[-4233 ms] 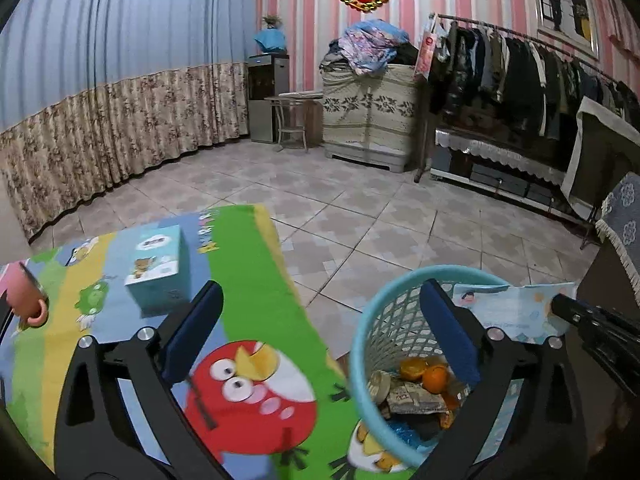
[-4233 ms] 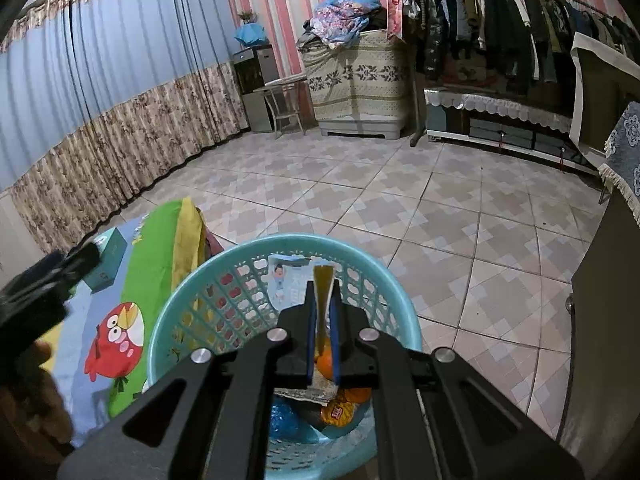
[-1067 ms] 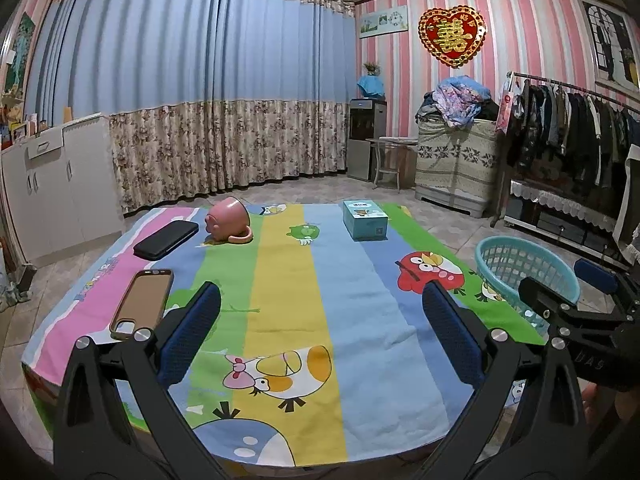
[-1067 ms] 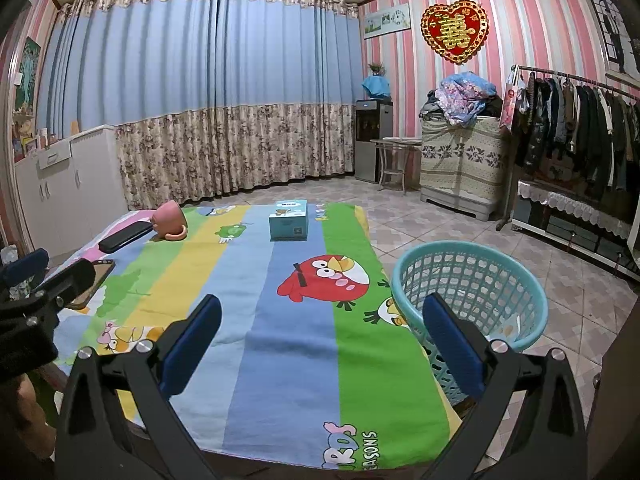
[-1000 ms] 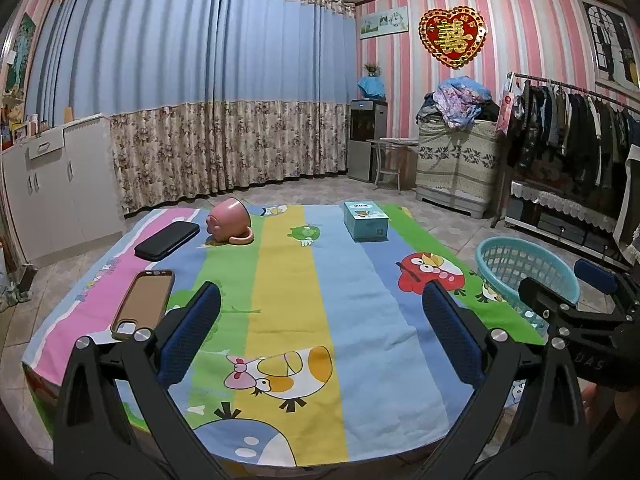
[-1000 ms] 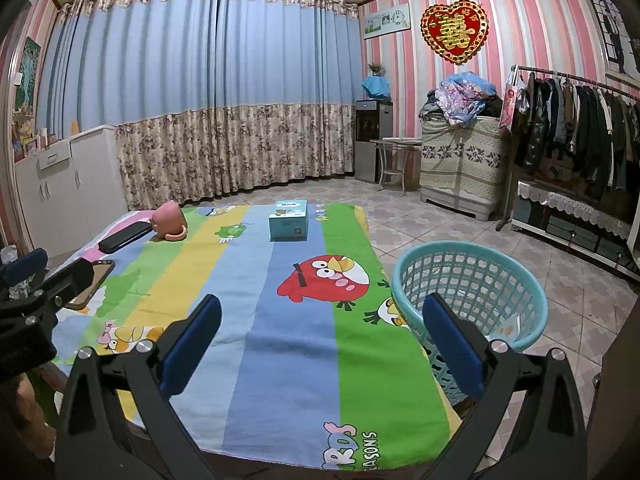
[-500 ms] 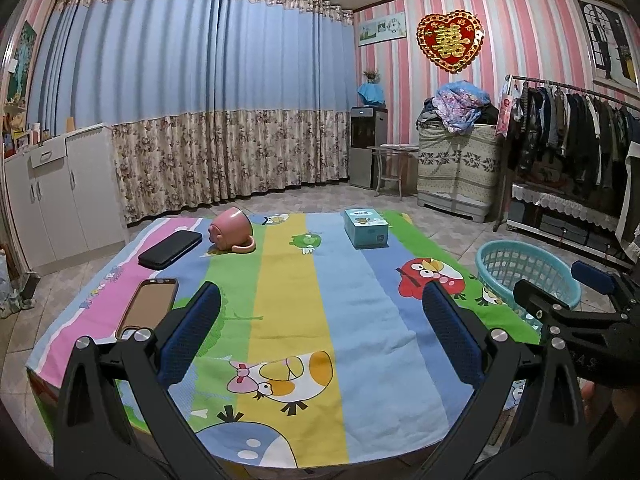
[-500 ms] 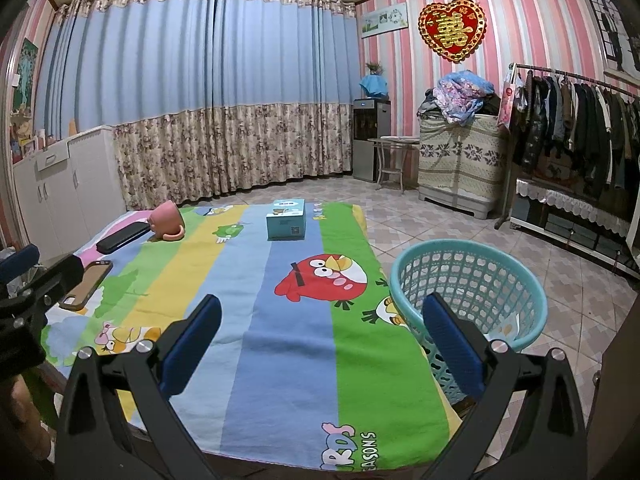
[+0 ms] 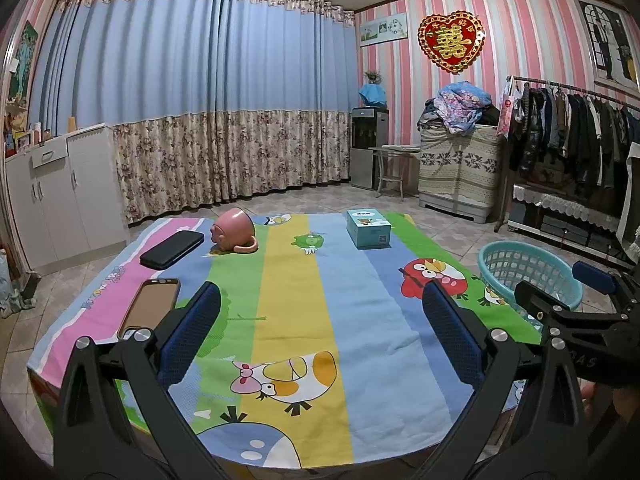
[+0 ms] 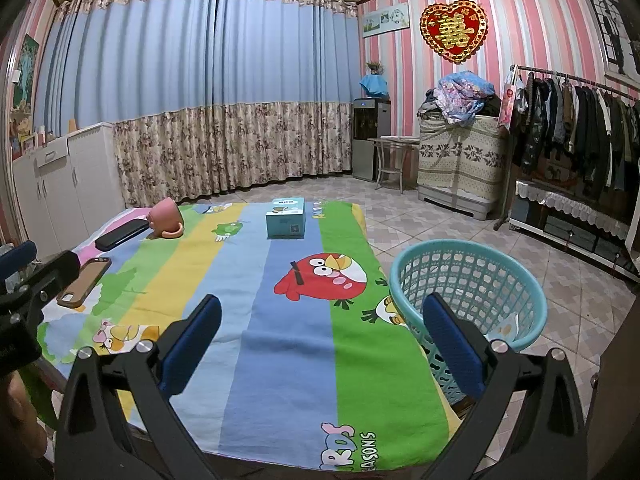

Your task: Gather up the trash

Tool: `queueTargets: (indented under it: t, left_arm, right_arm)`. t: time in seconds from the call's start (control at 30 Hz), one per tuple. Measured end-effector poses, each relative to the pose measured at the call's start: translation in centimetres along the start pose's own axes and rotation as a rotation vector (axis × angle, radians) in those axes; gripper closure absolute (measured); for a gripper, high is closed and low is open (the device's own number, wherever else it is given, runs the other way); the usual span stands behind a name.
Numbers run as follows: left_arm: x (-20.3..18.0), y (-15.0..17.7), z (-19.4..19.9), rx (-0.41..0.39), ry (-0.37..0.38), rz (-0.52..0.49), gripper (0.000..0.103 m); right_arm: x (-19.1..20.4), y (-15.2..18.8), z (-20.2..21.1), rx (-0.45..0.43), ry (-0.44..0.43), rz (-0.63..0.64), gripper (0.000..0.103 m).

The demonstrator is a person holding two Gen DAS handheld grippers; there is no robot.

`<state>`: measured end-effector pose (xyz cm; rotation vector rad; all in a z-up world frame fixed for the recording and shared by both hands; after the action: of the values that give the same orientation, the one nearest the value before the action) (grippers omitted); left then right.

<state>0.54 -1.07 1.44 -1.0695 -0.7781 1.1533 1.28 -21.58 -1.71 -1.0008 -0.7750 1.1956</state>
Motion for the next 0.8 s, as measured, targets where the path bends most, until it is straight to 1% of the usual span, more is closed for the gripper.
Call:
queueTargets:
  t: [0.8]
  left_arm:
    - [0.04, -0.16, 0.04, 0.000, 0.001, 0.003, 0.005]
  right_arm:
    - [0.02, 0.11, -0.08, 0.000, 0.001, 0.004, 0.005]
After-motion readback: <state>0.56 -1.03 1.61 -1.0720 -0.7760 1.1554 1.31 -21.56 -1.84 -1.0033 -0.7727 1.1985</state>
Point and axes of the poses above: each gripper's, at about its wrist camera, not at the fingertips, and z roughly against the way its jaws point, x to its left, y to its underside, the point moved 2 cm from there along -z, roughly the way its jaws point, and after that the axes turned 9 degrees about y, right-handed, at the moved point
